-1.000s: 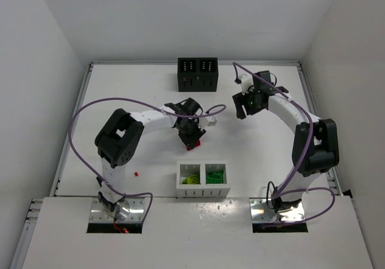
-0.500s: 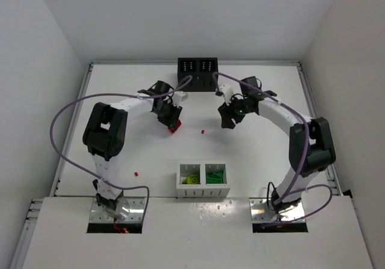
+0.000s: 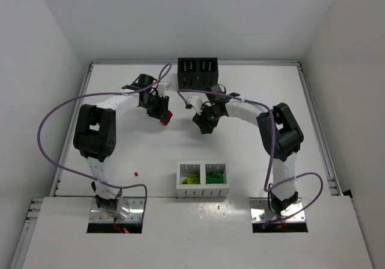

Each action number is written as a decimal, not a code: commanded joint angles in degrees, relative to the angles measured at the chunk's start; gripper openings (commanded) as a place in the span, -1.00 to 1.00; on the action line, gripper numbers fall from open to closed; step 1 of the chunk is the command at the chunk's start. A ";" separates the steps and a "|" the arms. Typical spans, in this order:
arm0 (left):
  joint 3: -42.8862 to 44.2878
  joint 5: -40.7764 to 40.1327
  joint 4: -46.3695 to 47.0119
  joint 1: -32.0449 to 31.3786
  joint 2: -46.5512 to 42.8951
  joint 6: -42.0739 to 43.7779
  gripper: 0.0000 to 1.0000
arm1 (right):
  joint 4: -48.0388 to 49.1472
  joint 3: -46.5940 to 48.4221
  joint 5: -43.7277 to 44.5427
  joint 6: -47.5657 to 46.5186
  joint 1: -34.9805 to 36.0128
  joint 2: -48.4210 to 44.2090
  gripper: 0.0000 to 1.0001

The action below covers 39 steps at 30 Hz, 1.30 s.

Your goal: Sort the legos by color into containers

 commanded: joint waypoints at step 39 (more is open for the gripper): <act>2.35 2.14 0.03 1.33 -0.20 -1.54 -0.85 | -0.78 3.33 7.28 -0.14 3.99 5.28 -0.84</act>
